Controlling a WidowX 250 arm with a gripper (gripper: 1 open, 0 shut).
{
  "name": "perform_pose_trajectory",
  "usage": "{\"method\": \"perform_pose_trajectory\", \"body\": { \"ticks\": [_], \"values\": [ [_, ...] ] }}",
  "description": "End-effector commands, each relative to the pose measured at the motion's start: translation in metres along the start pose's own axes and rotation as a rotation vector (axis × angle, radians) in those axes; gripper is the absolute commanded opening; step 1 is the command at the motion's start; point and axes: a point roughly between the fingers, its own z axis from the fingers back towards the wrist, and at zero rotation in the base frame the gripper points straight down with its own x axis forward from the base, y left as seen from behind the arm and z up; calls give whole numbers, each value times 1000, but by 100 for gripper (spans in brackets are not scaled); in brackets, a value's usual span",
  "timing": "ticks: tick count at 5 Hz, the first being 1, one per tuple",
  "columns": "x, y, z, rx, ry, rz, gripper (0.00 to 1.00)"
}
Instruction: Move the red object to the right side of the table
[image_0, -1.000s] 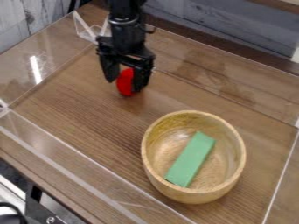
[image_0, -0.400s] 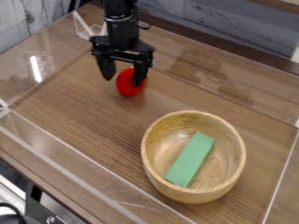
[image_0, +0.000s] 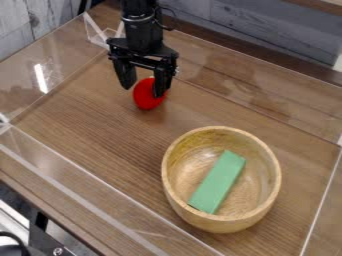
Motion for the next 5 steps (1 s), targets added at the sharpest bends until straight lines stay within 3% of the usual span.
{"method": "perform_pose_trajectory", "body": {
  "ticks": [1, 3, 5],
  "values": [
    [8, -9, 16, 9, -53, -45, 100],
    [4, -20, 14, 8, -54, -80, 100],
    [16, -24, 2, 2, -65, -108, 100]
  ]
}}
